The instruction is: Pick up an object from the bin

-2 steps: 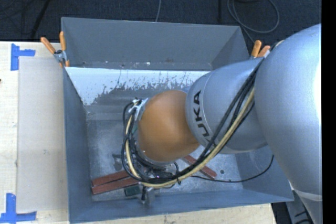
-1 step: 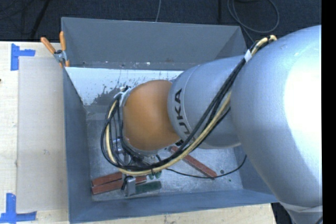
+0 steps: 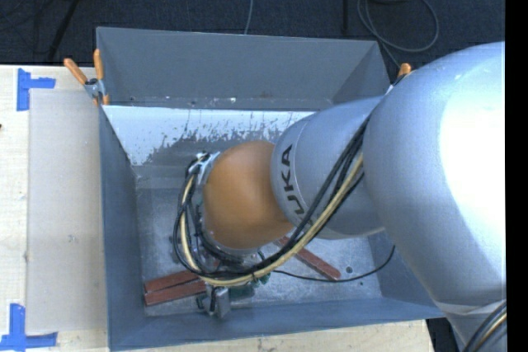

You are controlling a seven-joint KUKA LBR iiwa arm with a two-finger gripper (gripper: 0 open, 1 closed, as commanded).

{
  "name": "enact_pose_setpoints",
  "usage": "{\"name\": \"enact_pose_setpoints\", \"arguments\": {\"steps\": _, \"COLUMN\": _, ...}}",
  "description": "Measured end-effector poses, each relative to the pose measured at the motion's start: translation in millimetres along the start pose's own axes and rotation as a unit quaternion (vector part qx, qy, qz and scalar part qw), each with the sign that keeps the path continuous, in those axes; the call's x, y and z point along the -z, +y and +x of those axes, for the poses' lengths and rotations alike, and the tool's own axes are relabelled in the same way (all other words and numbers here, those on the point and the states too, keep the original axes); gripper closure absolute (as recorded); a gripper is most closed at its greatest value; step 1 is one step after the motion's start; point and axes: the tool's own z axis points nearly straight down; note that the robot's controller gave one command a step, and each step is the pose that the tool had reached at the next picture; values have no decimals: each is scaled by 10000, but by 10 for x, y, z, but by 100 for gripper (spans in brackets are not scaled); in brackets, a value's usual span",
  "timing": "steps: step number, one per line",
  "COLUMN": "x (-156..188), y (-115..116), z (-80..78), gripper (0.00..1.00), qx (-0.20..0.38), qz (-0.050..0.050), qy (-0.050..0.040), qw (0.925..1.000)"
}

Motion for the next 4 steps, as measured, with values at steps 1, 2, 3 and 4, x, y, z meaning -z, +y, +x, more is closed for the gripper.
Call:
{"name": "enact_pose_setpoints", "arguments": {"steps": 1, "x": 1, "y": -1, "z": -2, "gripper": 0, "qx": -24, "qz": -3, "qy": -4, "qw": 10000}}
{"name": "enact_pose_setpoints", "arguments": {"steps": 2, "x": 23, "y": -5, "z": -6, "gripper": 100, "qx": -32, "qz": -1, "qy": 3, "qw": 10000}}
{"name": "enact_pose_setpoints", "arguments": {"steps": 3, "x": 687, "y": 0, "z": -18, "gripper": 100, "qx": -52, "qz": 6, "qy": -38, "qw": 10000}}
{"name": "enact_pose_setpoints", "arguments": {"steps": 4, "x": 796, "y": 1, "z": -24, "gripper": 100, "qx": -73, "qz": 3, "qy": -19, "qw": 10000}}
